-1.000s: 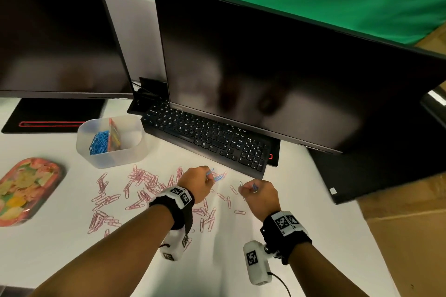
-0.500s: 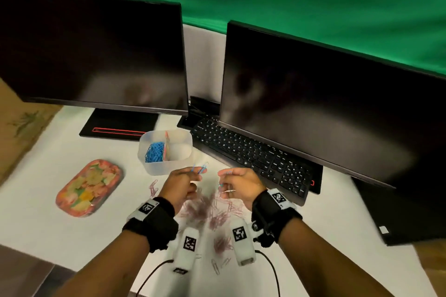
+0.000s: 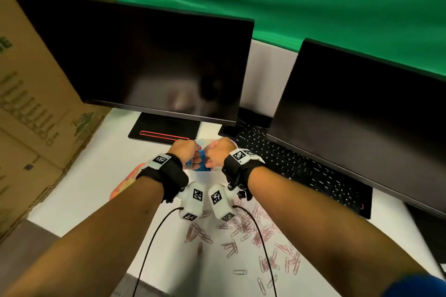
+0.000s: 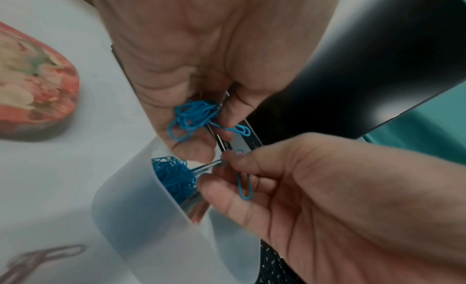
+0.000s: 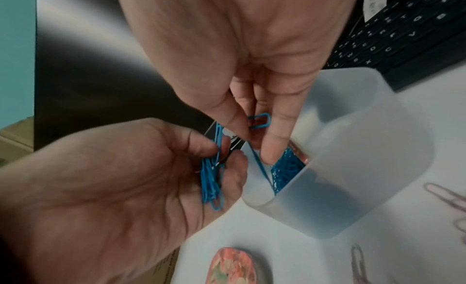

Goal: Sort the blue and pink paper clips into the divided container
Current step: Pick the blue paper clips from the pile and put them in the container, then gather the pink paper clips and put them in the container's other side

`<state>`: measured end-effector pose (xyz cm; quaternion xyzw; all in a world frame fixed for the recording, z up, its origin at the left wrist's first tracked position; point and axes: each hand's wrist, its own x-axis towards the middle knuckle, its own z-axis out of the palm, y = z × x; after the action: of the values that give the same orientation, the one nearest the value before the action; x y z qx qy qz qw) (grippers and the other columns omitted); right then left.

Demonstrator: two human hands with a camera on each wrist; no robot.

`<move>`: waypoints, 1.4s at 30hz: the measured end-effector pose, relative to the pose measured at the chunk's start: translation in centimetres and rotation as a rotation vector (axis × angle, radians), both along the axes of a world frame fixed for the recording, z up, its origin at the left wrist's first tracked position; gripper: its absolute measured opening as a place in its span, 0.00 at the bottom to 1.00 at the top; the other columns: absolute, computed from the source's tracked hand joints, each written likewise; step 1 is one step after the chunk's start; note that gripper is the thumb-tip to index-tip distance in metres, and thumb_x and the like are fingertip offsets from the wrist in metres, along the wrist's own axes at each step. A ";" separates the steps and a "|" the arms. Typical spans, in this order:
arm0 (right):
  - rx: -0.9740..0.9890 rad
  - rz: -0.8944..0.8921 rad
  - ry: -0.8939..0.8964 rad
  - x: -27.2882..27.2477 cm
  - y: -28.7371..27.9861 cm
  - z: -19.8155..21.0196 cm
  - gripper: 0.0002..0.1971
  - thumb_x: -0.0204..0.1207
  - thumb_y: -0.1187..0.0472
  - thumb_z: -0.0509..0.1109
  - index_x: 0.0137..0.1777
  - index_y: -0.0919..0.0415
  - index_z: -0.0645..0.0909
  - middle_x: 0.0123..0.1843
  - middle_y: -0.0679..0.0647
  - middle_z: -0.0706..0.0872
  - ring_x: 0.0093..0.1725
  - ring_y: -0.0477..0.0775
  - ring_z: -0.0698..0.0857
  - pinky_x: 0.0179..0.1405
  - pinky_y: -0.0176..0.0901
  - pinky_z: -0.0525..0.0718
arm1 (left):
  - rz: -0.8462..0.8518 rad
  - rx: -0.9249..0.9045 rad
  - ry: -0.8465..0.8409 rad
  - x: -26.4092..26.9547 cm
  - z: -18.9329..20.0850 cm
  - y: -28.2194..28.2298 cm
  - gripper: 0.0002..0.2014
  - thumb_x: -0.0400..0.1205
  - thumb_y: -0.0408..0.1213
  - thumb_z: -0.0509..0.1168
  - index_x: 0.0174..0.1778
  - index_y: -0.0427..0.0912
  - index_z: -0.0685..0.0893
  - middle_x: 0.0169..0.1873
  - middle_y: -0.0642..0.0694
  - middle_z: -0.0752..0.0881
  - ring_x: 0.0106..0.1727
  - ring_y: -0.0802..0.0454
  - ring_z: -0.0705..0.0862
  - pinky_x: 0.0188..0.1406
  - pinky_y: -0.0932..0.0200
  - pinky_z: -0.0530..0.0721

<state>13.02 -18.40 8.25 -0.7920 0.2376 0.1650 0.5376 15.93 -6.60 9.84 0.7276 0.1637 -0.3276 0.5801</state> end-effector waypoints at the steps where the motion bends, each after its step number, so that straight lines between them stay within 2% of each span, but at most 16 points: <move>1: -0.021 0.014 0.006 0.3 0.2 0.1 0.15 0.76 0.65 0.66 0.61 0.69 0.82 0.46 0.57 0.85 0.38 0.52 0.86 0.35 0.41 0.88 | -0.008 0.011 0.004 0.3 0.0 0.1 0.06 0.81 0.28 0.58 0.43 0.33 0.80 0.34 0.36 0.80 0.30 0.43 0.79 0.31 0.52 0.81; 3: -0.065 0.028 0.011 0.7 0.7 0.2 0.15 0.76 0.65 0.65 0.61 0.68 0.83 0.46 0.56 0.84 0.39 0.52 0.86 0.37 0.40 0.86 | -0.024 0.021 0.007 0.8 0.0 0.2 0.06 0.82 0.27 0.58 0.47 0.32 0.81 0.40 0.33 0.83 0.35 0.40 0.83 0.37 0.48 0.86; 6: -0.120 0.023 0.007 0.8 0.8 0.4 0.16 0.75 0.65 0.64 0.61 0.65 0.84 0.51 0.60 0.87 0.53 0.60 0.88 0.55 0.49 0.87 | -0.063 0.058 0.003 1.1 -0.1 0.4 0.10 0.81 0.27 0.58 0.56 0.31 0.79 0.44 0.34 0.82 0.41 0.40 0.83 0.43 0.47 0.89; 8: -0.089 0.002 -0.025 0.6 0.8 0.5 0.14 0.74 0.66 0.65 0.59 0.64 0.85 0.48 0.59 0.87 0.50 0.59 0.87 0.58 0.54 0.87 | -0.045 0.020 0.025 1.0 0.1 0.4 0.09 0.82 0.27 0.57 0.56 0.32 0.76 0.47 0.33 0.80 0.45 0.38 0.82 0.51 0.44 0.87; 10: -0.007 -0.112 -0.075 0.2 0.0 0.7 0.12 0.73 0.70 0.65 0.52 0.66 0.86 0.42 0.58 0.86 0.47 0.62 0.88 0.56 0.54 0.88 | -0.038 -0.016 0.030 0.8 0.2 0.4 0.11 0.82 0.28 0.56 0.59 0.32 0.74 0.45 0.33 0.79 0.44 0.37 0.82 0.48 0.46 0.84; 13: 0.196 -0.290 -0.119 -2.5 -2.5 0.9 0.11 0.77 0.74 0.58 0.45 0.68 0.83 0.29 0.54 0.85 0.31 0.54 0.86 0.33 0.40 0.85 | -0.110 0.040 -0.062 0.6 0.1 0.4 0.17 0.81 0.30 0.58 0.66 0.28 0.76 0.46 0.35 0.79 0.45 0.38 0.81 0.46 0.47 0.83; 14: 0.134 -0.305 -0.146 -4.1 -3.7 0.7 0.12 0.78 0.72 0.59 0.45 0.63 0.83 0.31 0.52 0.86 0.32 0.53 0.86 0.32 0.39 0.84 | -0.135 0.055 -0.110 0.4 0.1 0.5 0.17 0.81 0.30 0.59 0.65 0.28 0.77 0.47 0.36 0.80 0.45 0.40 0.81 0.48 0.47 0.84; 16: -0.202 -0.212 -0.140 -7.9 -5.9 -0.3 0.13 0.77 0.65 0.61 0.47 0.52 0.86 0.42 0.52 0.90 0.42 0.55 0.88 0.42 0.42 0.86 | -0.180 0.073 -0.218 -0.3 0.1 1.4 0.11 0.80 0.29 0.60 0.56 0.33 0.83 0.46 0.37 0.84 0.43 0.42 0.83 0.49 0.46 0.86; 18: -0.544 -0.039 -0.041 -12.6 -7.5 -2.3 0.15 0.80 0.60 0.58 0.57 0.50 0.86 0.53 0.54 0.90 0.50 0.56 0.88 0.52 0.44 0.85 | -0.261 0.173 -0.368 -1.8 -0.8 3.2 0.08 0.77 0.32 0.62 0.43 0.43 0.88 0.43 0.40 0.89 0.45 0.43 0.87 0.51 0.46 0.86; 20: -0.631 0.007 0.009 -17.7 -8.2 -5.2 0.17 0.83 0.56 0.58 0.69 0.52 0.78 0.67 0.55 0.83 0.65 0.56 0.82 0.65 0.45 0.79 | -0.479 0.383 -0.481 -3.9 -2.8 5.2 0.09 0.79 0.36 0.63 0.47 0.48 0.88 0.50 0.43 0.90 0.55 0.44 0.86 0.58 0.51 0.83; 22: -0.641 -0.062 0.080 -22.5 -8.1 -7.5 0.24 0.83 0.47 0.56 0.78 0.53 0.65 0.81 0.55 0.68 0.79 0.56 0.67 0.78 0.50 0.67 | -0.727 0.597 -0.484 -6.4 -5.9 6.6 0.18 0.83 0.41 0.60 0.69 0.45 0.79 0.68 0.42 0.81 0.69 0.44 0.78 0.70 0.55 0.74; 24: -0.700 -0.142 0.200 -25.8 -8.1 -9.0 0.32 0.83 0.40 0.52 0.83 0.52 0.53 0.86 0.56 0.52 0.85 0.59 0.53 0.82 0.57 0.56 | -0.860 0.651 -0.444 -8.4 -8.8 7.0 0.31 0.84 0.48 0.59 0.82 0.41 0.60 0.80 0.38 0.63 0.81 0.43 0.62 0.80 0.53 0.61; 27: -0.737 -0.257 0.329 -27.6 -8.7 -9.9 0.40 0.80 0.33 0.47 0.84 0.54 0.42 0.86 0.59 0.39 0.85 0.61 0.40 0.83 0.63 0.45 | -0.942 0.660 -0.512 -9.7 -11.2 5.6 0.41 0.82 0.58 0.55 0.84 0.41 0.46 0.84 0.36 0.45 0.85 0.41 0.44 0.84 0.48 0.50; 32: -0.719 -0.352 0.373 -26.3 -10.8 -11.0 0.43 0.77 0.30 0.44 0.84 0.55 0.37 0.86 0.60 0.36 0.85 0.62 0.37 0.81 0.70 0.40 | -1.058 0.706 -0.545 -11.2 -11.2 1.0 0.44 0.80 0.67 0.50 0.84 0.47 0.38 0.83 0.39 0.34 0.83 0.41 0.34 0.82 0.41 0.39; 37: -0.709 -0.176 0.277 -24.6 -10.5 -11.7 0.37 0.81 0.34 0.41 0.84 0.50 0.36 0.85 0.56 0.33 0.84 0.58 0.33 0.76 0.65 0.28 | -1.194 0.662 -0.595 -12.7 -11.6 -2.5 0.42 0.82 0.64 0.49 0.84 0.46 0.37 0.82 0.41 0.32 0.83 0.42 0.31 0.82 0.40 0.36; 42: -0.694 0.077 0.121 -23.8 -8.3 -11.6 0.35 0.81 0.36 0.35 0.84 0.52 0.36 0.83 0.52 0.30 0.82 0.55 0.30 0.80 0.59 0.29 | -1.404 0.657 -0.698 -13.9 -11.8 -5.2 0.38 0.84 0.59 0.46 0.84 0.44 0.38 0.82 0.43 0.32 0.83 0.44 0.31 0.82 0.42 0.35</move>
<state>-10.76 -26.70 -3.33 -0.9246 0.2808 0.1415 0.2149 1.99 -11.81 -1.98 0.8512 -0.4273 -0.3043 0.0189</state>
